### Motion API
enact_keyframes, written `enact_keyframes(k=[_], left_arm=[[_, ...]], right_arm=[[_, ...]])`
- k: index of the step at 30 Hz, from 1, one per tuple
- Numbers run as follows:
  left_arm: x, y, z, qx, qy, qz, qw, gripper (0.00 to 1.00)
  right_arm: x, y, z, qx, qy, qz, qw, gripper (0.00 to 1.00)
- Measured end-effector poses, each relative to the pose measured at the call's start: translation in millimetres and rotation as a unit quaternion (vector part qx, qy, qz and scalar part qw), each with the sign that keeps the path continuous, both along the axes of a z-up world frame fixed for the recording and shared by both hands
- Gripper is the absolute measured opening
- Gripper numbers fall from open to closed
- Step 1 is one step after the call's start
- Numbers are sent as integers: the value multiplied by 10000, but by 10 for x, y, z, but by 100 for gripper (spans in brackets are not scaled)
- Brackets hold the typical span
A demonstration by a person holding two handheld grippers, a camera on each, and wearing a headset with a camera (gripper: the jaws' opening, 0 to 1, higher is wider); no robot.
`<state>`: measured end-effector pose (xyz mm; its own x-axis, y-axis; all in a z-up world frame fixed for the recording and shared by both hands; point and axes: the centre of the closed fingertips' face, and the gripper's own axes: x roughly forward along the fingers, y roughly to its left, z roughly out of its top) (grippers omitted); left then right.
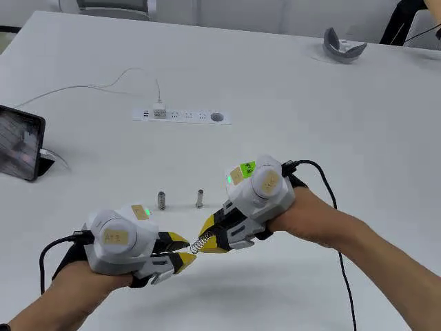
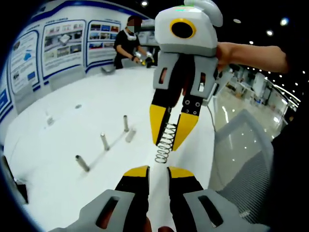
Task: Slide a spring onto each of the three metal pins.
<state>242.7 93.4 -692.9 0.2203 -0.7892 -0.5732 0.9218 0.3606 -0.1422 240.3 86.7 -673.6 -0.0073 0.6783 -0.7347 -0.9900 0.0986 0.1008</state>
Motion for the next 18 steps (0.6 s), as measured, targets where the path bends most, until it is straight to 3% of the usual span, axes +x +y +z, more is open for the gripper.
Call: enact_keyframes(k=[18], left_arm=[[90, 419, -226, 142, 149, 771, 9968, 24]], right_arm=[[72, -127, -115, -281, 22, -38, 9996, 12]])
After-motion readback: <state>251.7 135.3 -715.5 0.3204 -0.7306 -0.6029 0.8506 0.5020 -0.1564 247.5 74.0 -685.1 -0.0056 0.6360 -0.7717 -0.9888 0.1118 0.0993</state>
